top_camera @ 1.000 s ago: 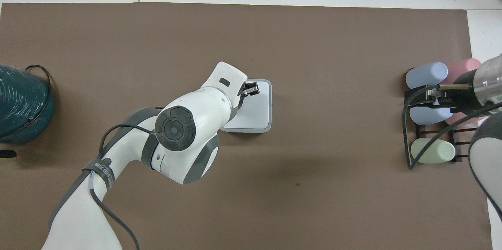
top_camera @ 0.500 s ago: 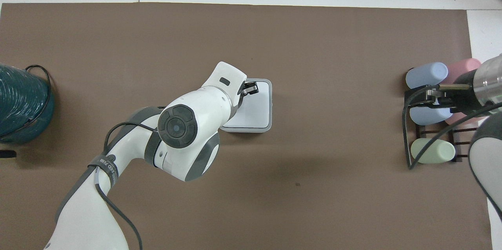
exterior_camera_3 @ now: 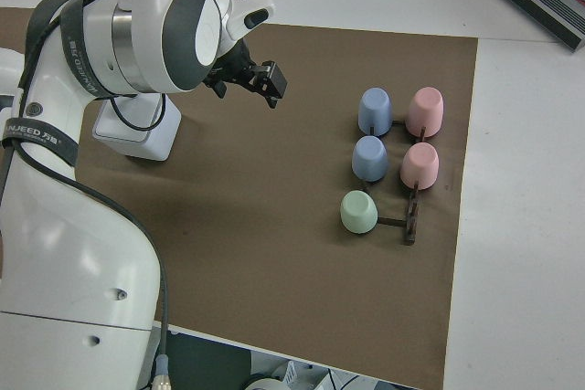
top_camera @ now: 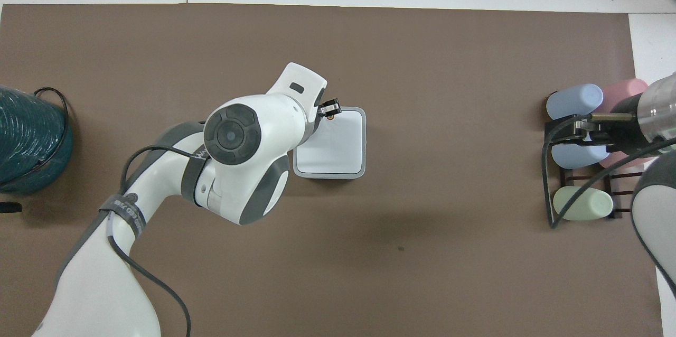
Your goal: Close trash can lid
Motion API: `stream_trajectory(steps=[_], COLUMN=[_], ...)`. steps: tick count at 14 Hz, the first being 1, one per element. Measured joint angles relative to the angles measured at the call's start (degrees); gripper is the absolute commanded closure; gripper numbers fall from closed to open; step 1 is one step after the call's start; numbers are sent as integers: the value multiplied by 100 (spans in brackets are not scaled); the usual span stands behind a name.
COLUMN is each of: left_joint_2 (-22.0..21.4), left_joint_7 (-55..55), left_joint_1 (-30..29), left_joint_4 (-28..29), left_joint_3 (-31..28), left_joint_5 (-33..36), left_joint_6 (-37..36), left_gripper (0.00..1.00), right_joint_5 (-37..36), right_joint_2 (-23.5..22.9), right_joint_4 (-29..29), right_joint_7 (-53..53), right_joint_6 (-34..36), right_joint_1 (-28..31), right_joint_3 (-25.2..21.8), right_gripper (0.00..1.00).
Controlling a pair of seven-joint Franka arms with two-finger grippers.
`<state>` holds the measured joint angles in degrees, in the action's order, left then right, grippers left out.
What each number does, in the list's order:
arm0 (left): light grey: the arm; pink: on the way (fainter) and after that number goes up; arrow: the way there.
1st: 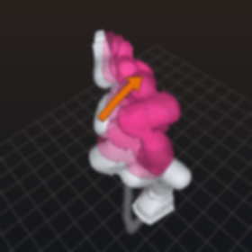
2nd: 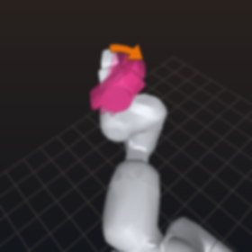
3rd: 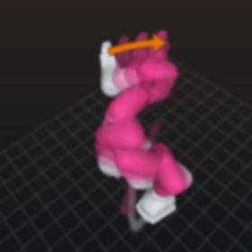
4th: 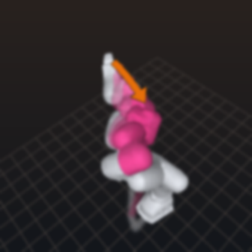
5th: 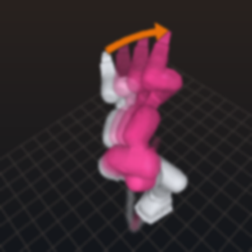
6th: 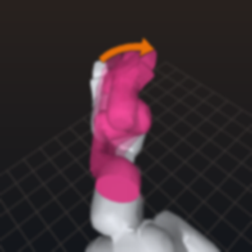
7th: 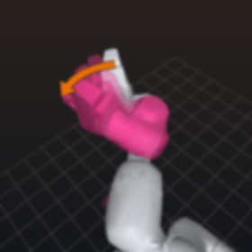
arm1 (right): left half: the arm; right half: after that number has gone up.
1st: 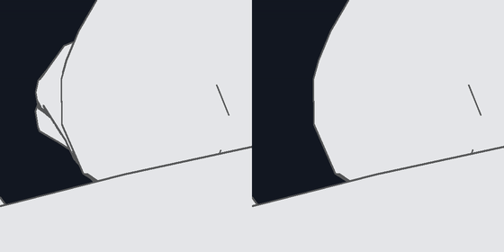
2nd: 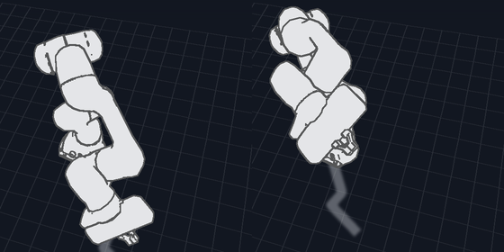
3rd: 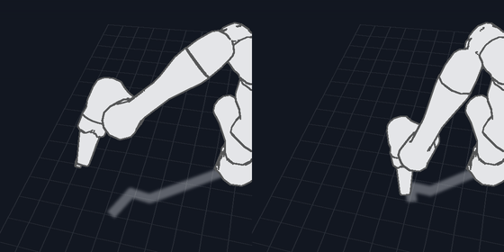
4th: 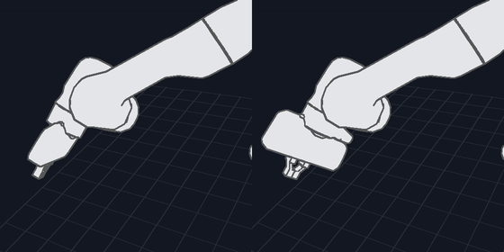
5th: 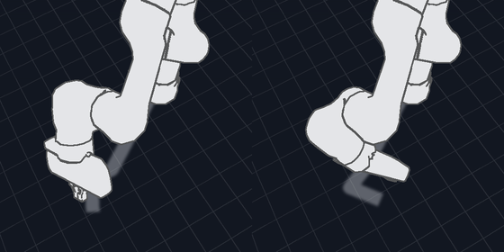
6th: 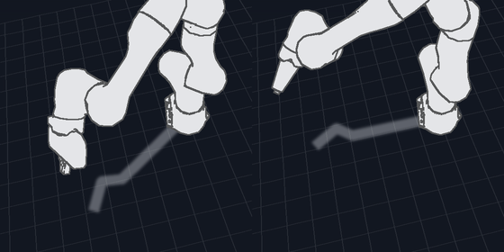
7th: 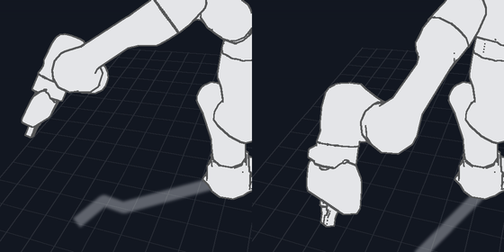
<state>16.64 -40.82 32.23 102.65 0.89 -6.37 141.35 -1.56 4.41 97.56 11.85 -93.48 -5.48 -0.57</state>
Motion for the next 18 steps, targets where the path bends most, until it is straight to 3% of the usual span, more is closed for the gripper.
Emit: stream_trajectory(steps=[4,7,14,18], left_joint_2=[-40,-235,-1145,-1221], left_joint_7=[555,1392,4046,4640], left_joint_1=[-566,-1110,-2725,-2980], left_joint_4=[-1260,-1692,-1766,-1764], left_joint_3=[-14,-37,-102,-101], left_joint_5=[2,1,44,659], left_joint_6=[-2172,-3321,-5039,-5364], left_gripper=[88,87,84,73], right_joint_5=[0,0,0,0], right_joint_2=[0,0,0,0], right_joint_4=[0,0,0,0], right_joint_7=[0,0,0,0], right_joint_6=[0,0,0,0], right_joint_1=[0,0,0,0], right_joint_3=[0,0,0,0], right_gripper=[0,0,0,0])
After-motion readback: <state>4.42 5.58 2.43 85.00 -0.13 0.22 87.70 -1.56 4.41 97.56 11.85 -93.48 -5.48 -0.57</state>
